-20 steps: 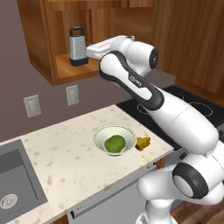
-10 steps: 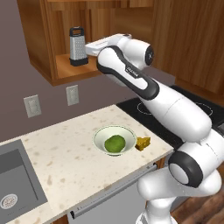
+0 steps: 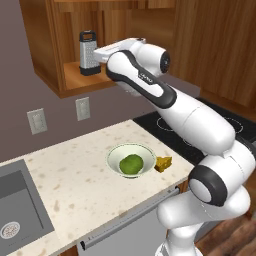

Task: Pick the cheese from the fridge and the cheese grater from the cabinet and place them next to the salad bowl.

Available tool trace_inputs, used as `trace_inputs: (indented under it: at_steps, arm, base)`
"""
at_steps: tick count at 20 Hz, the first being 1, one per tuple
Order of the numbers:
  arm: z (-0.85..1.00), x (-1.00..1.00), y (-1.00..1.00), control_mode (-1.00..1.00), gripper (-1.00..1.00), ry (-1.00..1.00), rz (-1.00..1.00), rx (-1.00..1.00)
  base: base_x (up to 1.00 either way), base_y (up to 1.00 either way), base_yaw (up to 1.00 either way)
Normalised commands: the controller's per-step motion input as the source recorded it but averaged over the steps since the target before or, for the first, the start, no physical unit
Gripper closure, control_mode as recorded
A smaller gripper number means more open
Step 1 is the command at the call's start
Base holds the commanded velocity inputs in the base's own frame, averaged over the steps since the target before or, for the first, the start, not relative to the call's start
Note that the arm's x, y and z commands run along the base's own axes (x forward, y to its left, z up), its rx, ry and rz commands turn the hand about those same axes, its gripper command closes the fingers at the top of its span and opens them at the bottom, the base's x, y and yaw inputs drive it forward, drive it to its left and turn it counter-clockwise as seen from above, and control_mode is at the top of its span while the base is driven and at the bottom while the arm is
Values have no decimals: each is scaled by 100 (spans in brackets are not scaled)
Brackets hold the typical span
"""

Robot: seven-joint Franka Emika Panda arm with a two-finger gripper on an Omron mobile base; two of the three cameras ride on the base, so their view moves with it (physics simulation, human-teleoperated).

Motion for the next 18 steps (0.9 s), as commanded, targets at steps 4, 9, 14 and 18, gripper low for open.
trace_inputs:
  at_steps: [4, 9, 14, 18]
  arm:
    - [0, 0, 15, -100, -100, 0, 0, 0]
    - [-2, 14, 4, -100, -100, 3, 0, 1]
    - [0, 15, -8, -100, -100, 1, 0, 2]
    - [-1, 17, 1, -100, -100, 2, 0, 0]
  base:
    - [0, 0, 0]
    - [0, 0, 0]
    - [0, 0, 0]
    - [0, 0, 0]
